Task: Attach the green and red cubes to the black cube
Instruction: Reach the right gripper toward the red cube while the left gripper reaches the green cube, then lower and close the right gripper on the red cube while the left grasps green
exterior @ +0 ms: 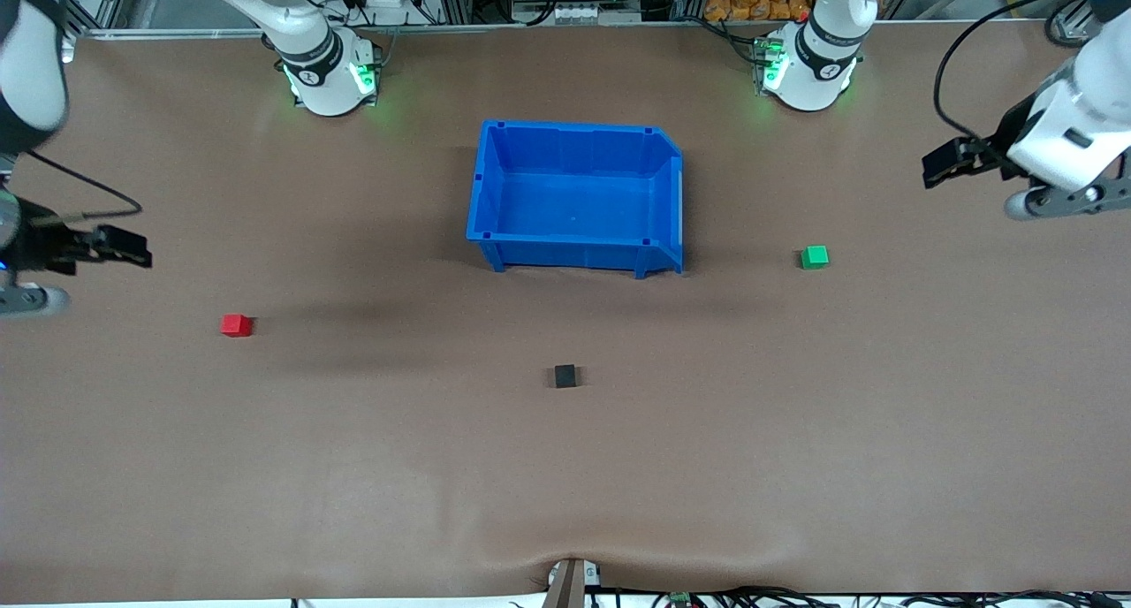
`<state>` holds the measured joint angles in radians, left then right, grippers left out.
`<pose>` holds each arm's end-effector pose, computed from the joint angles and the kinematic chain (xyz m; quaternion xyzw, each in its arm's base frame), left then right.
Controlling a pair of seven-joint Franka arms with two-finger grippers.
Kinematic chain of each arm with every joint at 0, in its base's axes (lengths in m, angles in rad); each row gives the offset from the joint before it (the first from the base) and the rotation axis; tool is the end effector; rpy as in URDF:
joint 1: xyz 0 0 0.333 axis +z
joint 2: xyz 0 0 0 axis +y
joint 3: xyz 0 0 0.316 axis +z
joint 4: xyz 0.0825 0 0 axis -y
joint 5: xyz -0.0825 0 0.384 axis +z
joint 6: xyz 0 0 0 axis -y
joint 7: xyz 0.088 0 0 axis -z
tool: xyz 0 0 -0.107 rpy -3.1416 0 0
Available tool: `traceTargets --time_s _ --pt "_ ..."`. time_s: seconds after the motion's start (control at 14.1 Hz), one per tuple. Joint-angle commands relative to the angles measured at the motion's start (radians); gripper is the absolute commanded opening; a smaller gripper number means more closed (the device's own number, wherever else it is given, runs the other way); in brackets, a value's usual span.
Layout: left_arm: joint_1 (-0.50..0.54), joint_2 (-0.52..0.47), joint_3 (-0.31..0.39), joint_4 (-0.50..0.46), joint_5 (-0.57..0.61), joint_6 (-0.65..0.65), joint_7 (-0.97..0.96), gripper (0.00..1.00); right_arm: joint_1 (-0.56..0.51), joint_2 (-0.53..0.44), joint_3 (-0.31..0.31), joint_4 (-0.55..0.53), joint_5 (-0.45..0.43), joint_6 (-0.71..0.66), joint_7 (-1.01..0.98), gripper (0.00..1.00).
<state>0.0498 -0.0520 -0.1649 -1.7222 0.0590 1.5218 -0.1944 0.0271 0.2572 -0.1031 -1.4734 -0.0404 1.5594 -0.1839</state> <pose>0.5247 -0.0560 0.5779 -0.9959 -0.0392 0.0684 0.0448 0.6191 -0.0445 0.5185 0.9943 0.0557 -0.0884 0.0221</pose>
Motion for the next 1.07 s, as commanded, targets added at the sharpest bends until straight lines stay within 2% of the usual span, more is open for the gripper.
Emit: traceTargets --time_s 0.0,0.21,0.5,0.71,0.92,1.0 --pt "0.001 -0.025 -0.007 -0.130 0.004 0.116 -0.005 1.00 -0.038 0.152 0.008 0.031 0.025 0.059 0.008 1.00" --pt "-0.001 -0.025 -0.007 -0.236 0.005 0.248 -0.003 1.00 -0.093 0.319 0.006 0.031 0.140 0.165 -0.002 1.00" --pt "0.002 -0.025 -0.008 -0.413 0.005 0.438 -0.007 1.00 -0.136 0.419 0.006 0.022 0.136 0.293 -0.014 1.00" --pt "0.002 -0.025 -0.008 -0.519 0.005 0.558 -0.008 1.00 -0.147 0.490 0.006 0.002 0.122 0.315 -0.068 1.00" --pt "0.004 -0.023 -0.007 -0.617 0.005 0.679 -0.008 1.00 -0.148 0.501 0.006 -0.044 0.122 0.343 -0.071 1.00" --pt "0.004 -0.020 -0.007 -0.646 0.004 0.719 -0.011 1.00 -0.148 0.501 0.006 -0.051 0.119 0.344 -0.072 0.97"
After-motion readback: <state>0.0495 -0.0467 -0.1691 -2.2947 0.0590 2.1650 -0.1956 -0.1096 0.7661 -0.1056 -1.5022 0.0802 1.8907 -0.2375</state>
